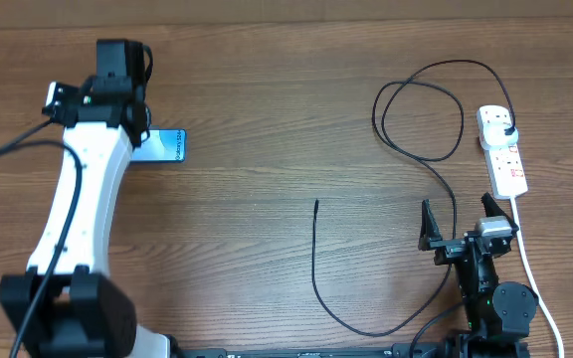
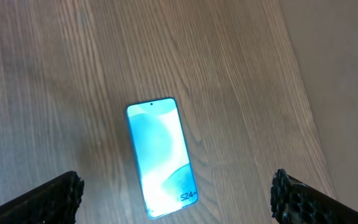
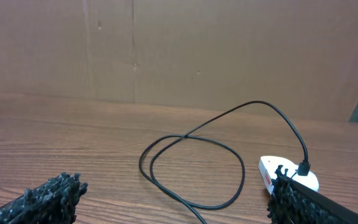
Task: Plug charger to phone and switch on socket
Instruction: 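Move the left gripper forward over the smartphone, then lower the left gripper down onto the phone, aligning with its sides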
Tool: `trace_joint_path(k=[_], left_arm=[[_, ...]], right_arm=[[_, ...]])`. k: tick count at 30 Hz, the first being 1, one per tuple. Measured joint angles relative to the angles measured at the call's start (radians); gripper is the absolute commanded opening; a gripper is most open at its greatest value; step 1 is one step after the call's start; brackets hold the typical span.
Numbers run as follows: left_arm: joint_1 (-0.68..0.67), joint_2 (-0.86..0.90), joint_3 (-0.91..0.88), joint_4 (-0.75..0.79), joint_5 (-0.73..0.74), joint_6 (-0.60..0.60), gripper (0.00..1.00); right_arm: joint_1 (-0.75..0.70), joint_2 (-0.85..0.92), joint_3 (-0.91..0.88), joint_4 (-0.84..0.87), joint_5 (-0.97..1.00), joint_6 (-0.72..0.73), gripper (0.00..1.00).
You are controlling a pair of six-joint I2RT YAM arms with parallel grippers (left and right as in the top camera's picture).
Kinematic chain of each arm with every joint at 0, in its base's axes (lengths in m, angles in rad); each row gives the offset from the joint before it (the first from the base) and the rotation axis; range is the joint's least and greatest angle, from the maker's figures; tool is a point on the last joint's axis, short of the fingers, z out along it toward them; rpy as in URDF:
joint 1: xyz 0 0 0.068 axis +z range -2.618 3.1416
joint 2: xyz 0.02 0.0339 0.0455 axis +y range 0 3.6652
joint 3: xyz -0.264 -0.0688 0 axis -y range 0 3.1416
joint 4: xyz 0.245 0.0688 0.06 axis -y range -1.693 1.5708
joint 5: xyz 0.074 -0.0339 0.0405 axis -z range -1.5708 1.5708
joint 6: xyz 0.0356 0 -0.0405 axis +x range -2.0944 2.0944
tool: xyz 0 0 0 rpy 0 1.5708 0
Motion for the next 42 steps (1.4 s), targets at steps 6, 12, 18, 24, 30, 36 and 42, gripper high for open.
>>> trace_joint_path(k=[6,12,18,24,30,36,42], left_arm=[[0.0,0.153,0.158,-0.11,0.0,-0.03,1.0],[0.0,0.215,0.225,-0.153,0.004,-0.081,1.0],[0.0,0.237,0.227,-0.196,0.02,-0.185,1.0],[0.0,0.284,0.228,-0.185,0.076,-0.248,1.0],[0.002,0.37,0.228,-0.162,0.134,-0.274,1.0],[0.01,0.406,0.228,-0.166,0.158,-0.277,1.0],[0.021,0.437,0.228,-0.17,0.163,-0.281,1.0]], right_arm=[[0.0,0.0,0.0,0.0,0.0,0.0,1.0],[0.0,0.0,0.0,0.0,0.0,0.0,1.0],[0.0,0.0,0.0,0.0,0.0,0.0,1.0],[0.0,0.0,0.0,0.0,0.0,0.0,1.0],[0.0,0.0,0.0,0.0,0.0,0.0,1.0],[0.0,0.0,0.0,0.0,0.0,0.0,1.0],[0.0,0.0,0.0,0.0,0.0,0.0,1.0]])
